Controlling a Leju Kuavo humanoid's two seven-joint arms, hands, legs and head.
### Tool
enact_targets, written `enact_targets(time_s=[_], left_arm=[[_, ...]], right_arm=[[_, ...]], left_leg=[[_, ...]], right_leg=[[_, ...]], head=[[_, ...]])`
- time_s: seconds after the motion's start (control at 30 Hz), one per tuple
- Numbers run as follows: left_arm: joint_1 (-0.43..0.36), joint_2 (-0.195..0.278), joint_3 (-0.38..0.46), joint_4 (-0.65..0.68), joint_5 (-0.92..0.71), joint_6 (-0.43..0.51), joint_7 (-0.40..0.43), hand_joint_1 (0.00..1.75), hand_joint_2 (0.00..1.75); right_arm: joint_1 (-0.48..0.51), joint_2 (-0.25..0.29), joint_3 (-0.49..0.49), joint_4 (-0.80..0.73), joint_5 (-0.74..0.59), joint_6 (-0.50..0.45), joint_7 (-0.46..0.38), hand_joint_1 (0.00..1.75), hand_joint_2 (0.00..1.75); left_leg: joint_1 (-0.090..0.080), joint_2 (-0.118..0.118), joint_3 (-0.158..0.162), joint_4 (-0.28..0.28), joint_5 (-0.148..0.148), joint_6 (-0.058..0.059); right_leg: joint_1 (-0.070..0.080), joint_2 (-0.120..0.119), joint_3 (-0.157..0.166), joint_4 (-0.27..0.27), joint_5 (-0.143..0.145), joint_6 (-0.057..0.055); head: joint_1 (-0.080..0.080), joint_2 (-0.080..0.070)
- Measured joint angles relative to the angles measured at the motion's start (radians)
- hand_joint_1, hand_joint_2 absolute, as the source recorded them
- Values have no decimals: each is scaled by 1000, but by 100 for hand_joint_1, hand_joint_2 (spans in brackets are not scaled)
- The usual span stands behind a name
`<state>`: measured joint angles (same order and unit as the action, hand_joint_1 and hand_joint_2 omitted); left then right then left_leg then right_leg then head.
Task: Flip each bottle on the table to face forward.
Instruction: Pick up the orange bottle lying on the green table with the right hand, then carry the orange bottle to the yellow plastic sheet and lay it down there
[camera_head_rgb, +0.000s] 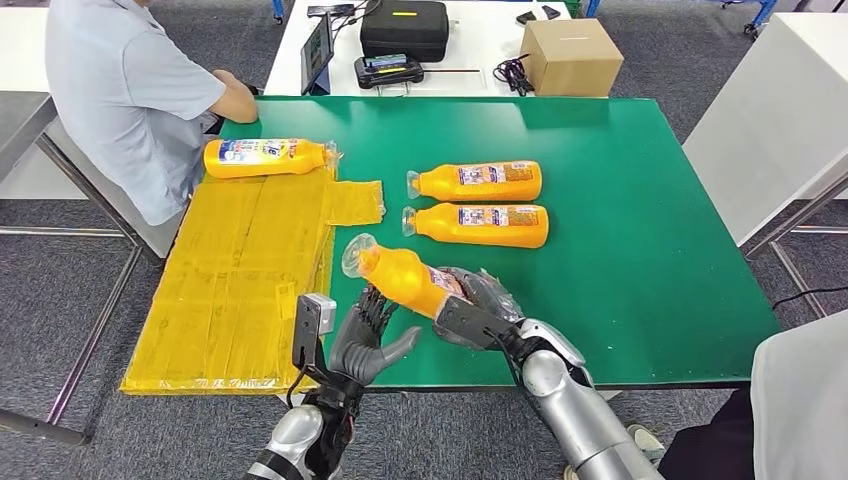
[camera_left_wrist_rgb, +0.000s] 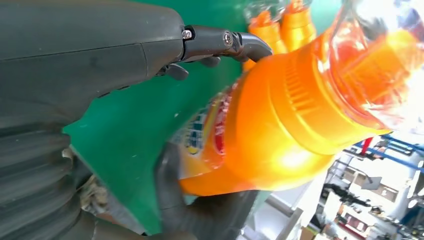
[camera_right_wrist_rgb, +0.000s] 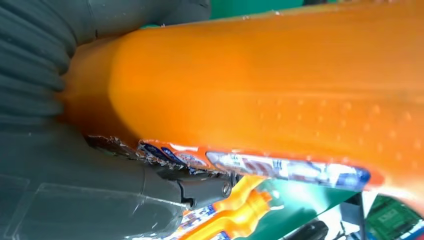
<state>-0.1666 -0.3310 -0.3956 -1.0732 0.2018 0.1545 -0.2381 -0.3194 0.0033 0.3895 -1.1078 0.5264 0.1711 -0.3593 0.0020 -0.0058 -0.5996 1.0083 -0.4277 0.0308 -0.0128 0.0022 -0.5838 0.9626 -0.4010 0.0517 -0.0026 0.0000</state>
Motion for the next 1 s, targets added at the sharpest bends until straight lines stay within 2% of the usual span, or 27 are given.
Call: enact_targets(time_s=[0.27, 0.57, 0.6, 0.7, 0.73, 0.97, 1.0], left_arm=[[-29, -2, -2, 6, 21, 62, -56, 0, 175], [-65, -8, -3, 38, 72, 67, -95, 0, 175], [-66, -8, -3, 41, 76, 66, -100, 12, 175], [-70, -10, -4, 48, 80, 65, -107, 139, 175], [-72, -10, -5, 50, 80, 65, -107, 170, 175], [-88, -14, -6, 68, 100, 64, -118, 175, 175], [-90, -15, -6, 70, 102, 65, -124, 175, 175]], right_arm=[[5, 30, 49, 0, 0, -6, -15, 175, 175], [3, 51, 71, 9, -34, -3, -29, 175, 175], [2, 53, 71, 10, -36, -2, -30, 175, 175], [1, 54, 73, 11, -45, -1, -32, 175, 175], [0, 55, 74, 11, -48, -1, -33, 175, 175], [-5, 57, 75, 11, -80, 4, -33, 175, 175], [-6, 58, 75, 11, -83, 5, -33, 163, 175]], left_leg=[[0, 0, -1, 0, 0, 0], [0, 0, -1, 0, 0, 0], [0, 0, -1, 0, 0, 0], [0, 0, -2, 0, 0, 0], [0, 0, -2, 0, 0, 0], [0, 0, -2, 0, 0, 0], [0, 0, -2, 0, 0, 0]], right_leg=[[0, 0, -1, 0, 0, 0], [0, 0, -1, 0, 0, 0], [0, 0, -1, 0, 0, 0], [0, 0, -1, 0, 0, 0], [0, 0, -1, 0, 0, 0], [0, 0, -1, 0, 0, 0], [0, 0, -1, 0, 0, 0]], head=[[0, 0], [0, 0], [0, 0], [0, 0], [0, 0], [0, 0], [0, 0]])
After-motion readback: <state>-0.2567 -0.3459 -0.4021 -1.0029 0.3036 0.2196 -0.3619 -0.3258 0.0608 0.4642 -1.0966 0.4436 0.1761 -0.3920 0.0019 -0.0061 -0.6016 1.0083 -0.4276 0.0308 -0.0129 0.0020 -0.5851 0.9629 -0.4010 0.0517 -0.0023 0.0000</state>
